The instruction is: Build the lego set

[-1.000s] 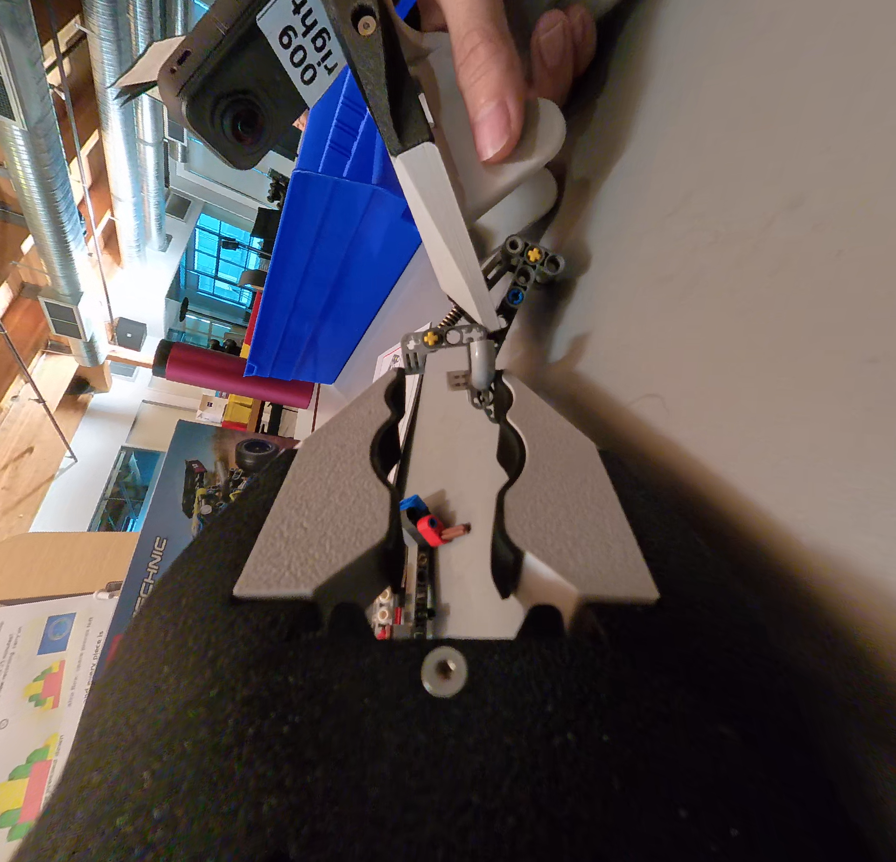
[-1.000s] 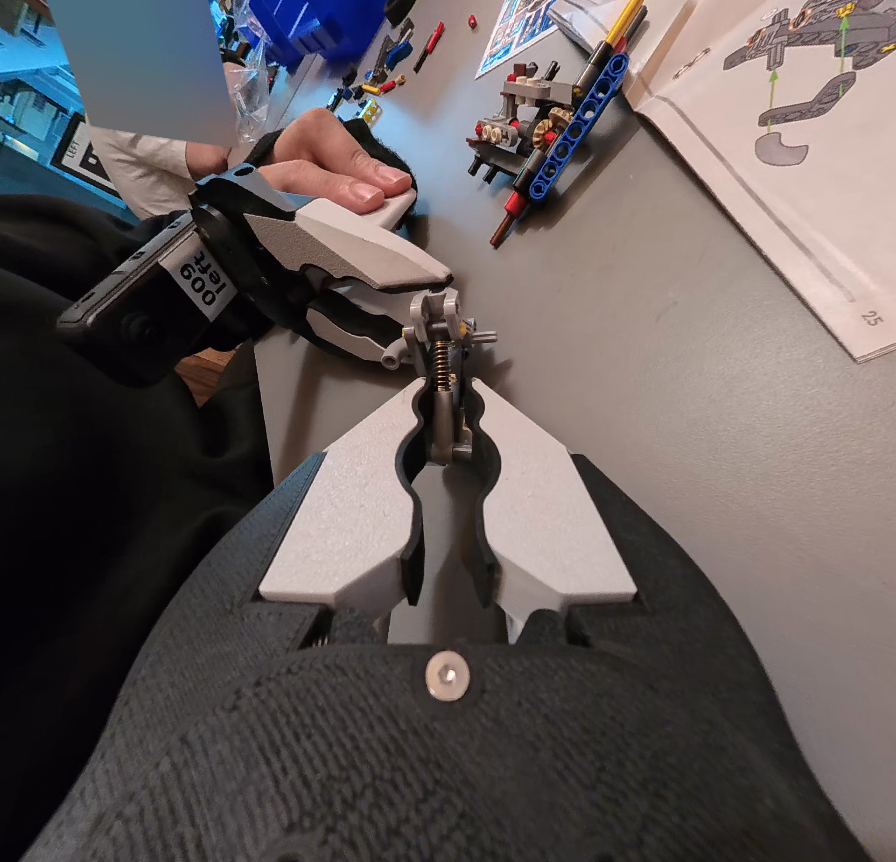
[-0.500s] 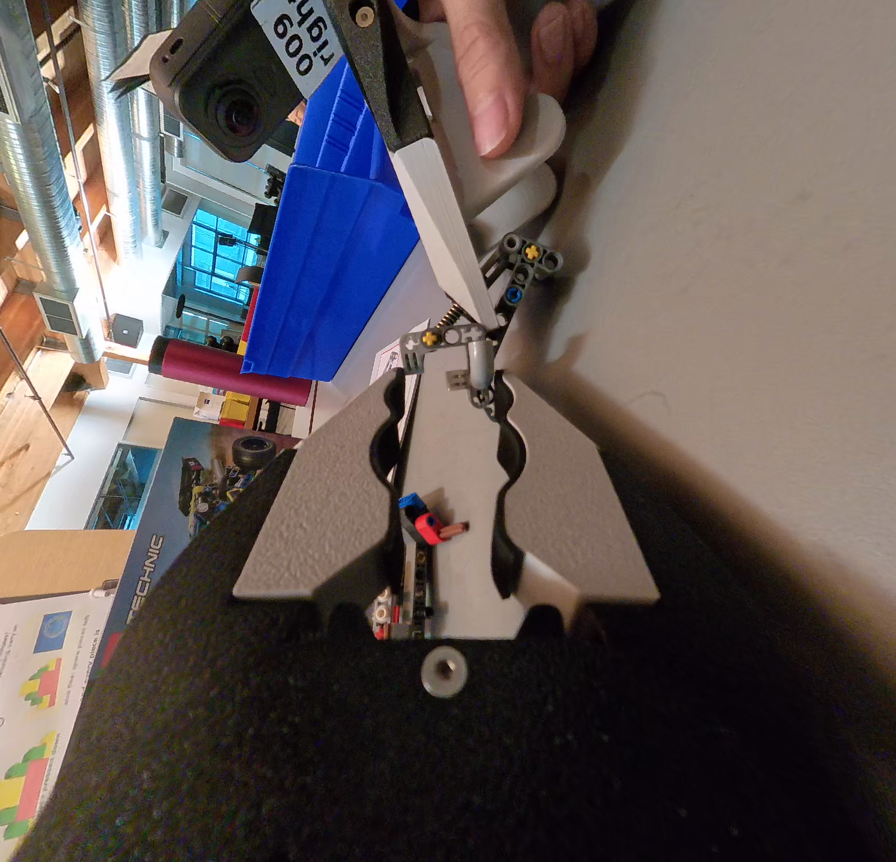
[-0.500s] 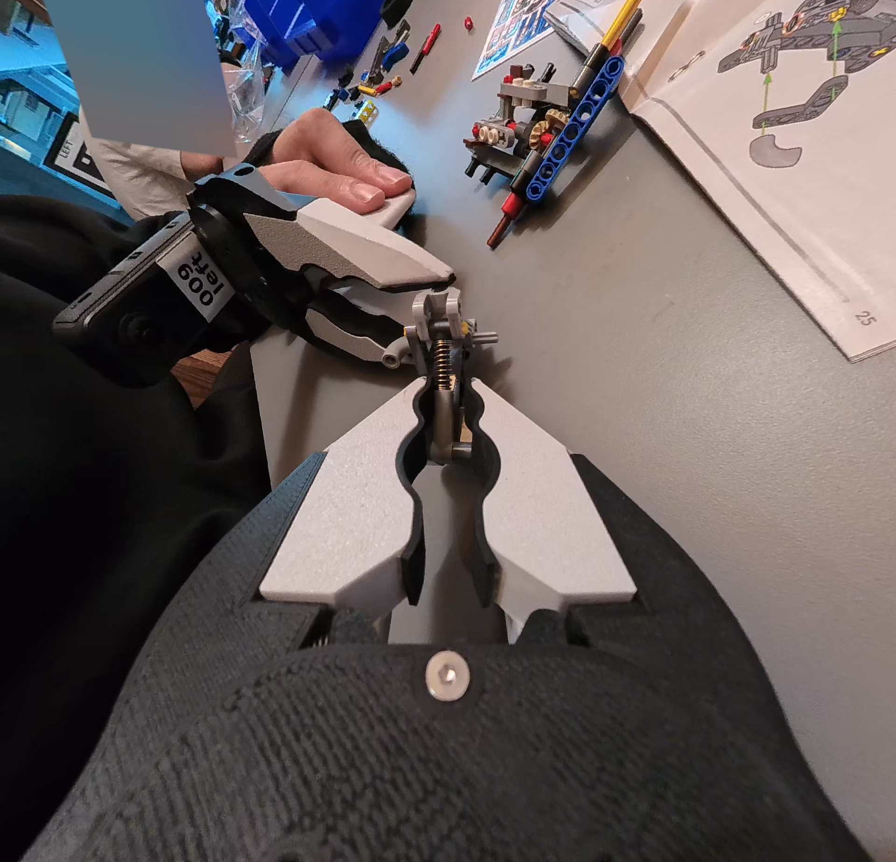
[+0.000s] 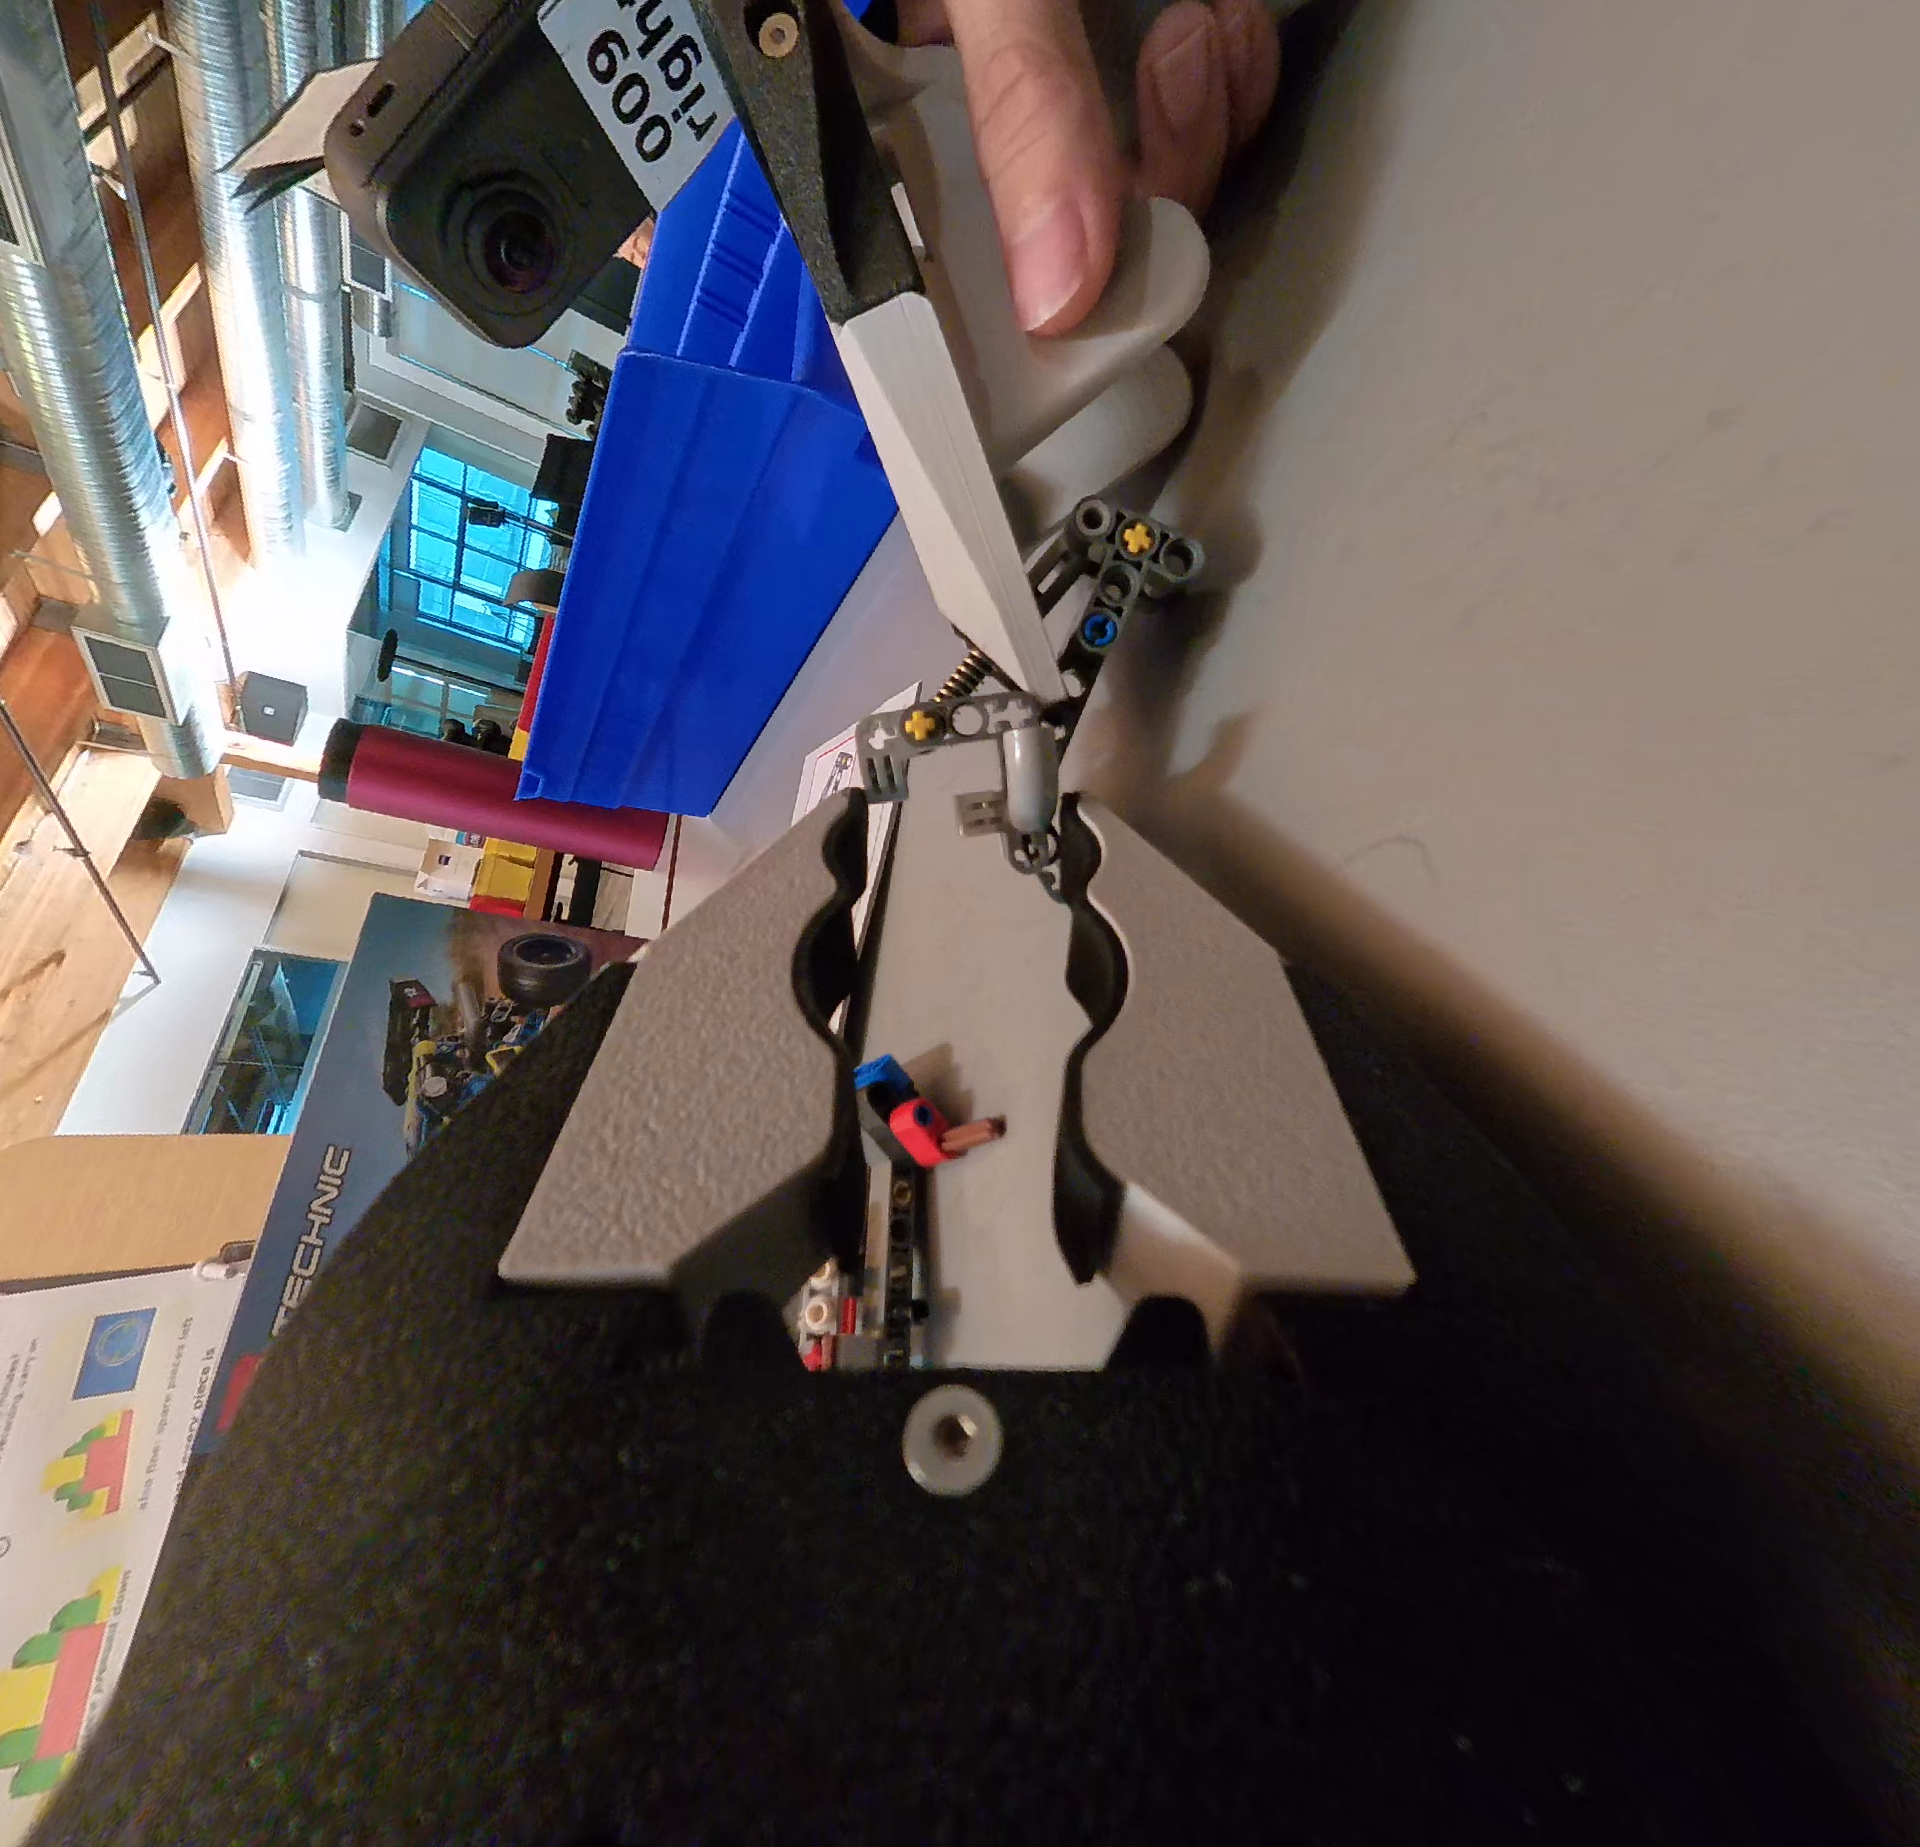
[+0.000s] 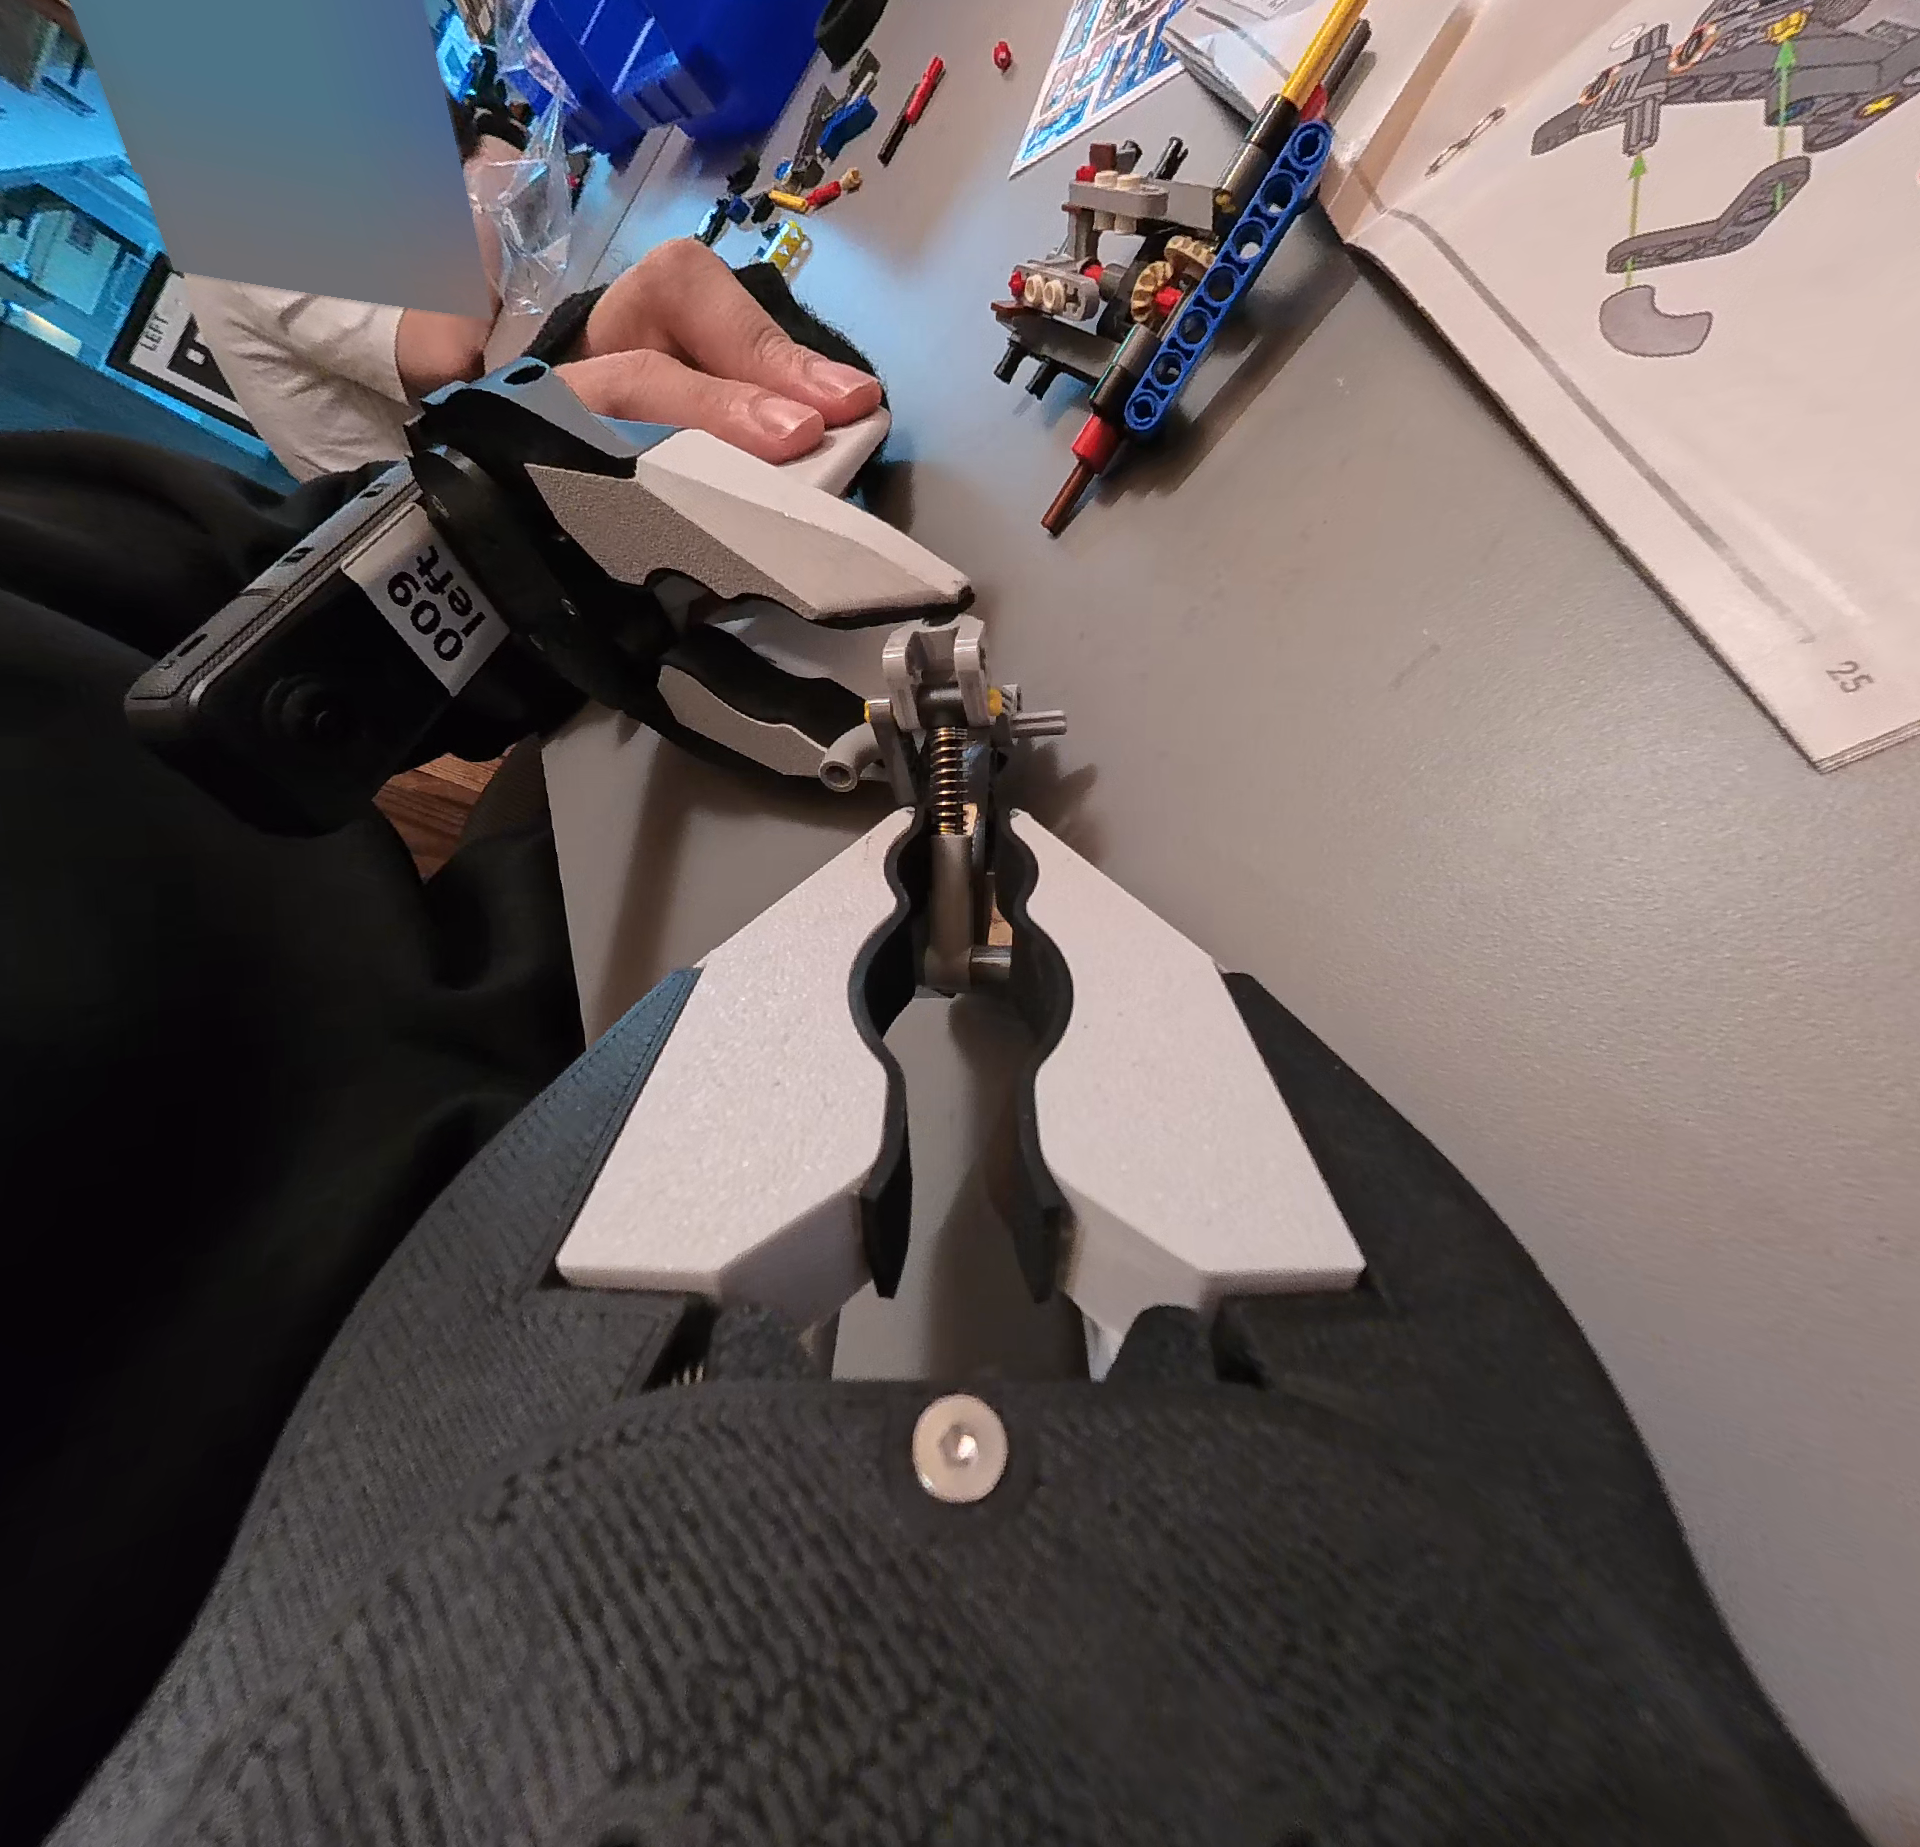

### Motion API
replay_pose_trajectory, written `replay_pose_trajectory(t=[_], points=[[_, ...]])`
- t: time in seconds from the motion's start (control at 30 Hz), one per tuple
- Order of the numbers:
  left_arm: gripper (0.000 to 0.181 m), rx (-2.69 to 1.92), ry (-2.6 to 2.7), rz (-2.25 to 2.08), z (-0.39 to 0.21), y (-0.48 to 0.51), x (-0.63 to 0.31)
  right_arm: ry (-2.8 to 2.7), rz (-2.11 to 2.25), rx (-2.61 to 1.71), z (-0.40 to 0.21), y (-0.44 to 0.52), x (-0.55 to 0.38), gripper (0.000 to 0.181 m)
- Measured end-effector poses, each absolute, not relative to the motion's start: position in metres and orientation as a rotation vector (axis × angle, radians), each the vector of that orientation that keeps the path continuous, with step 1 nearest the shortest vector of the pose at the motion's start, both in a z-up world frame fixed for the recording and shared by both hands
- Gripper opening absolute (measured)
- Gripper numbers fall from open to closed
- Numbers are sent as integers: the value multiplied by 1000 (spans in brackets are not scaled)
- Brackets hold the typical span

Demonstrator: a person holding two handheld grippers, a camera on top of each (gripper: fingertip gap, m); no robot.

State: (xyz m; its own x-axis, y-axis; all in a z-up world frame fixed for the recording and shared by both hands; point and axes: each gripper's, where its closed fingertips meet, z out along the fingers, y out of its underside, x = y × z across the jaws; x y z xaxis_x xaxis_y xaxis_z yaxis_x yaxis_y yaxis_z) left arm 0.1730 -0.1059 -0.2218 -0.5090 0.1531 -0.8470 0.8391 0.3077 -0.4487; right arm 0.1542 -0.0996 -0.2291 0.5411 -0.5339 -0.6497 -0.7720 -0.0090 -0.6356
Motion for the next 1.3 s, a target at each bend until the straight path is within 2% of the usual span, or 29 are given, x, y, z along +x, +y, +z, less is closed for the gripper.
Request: replay_pose_trajectory(t=[0.63, 1.03, 1.3], points=[[34, 877, 1872, -1227, -222, -105, 176, 1103, 256, -1613, -221, -104, 157, 5], [33, 891, 1861, -1220, -223, -105, 176, 1071, 149, -1662, -218, -102, 159, 11], [35, 866, 1847, -1221, -221, -104, 181, 1087, -11, -1698, -218, -105, 169, 4]])
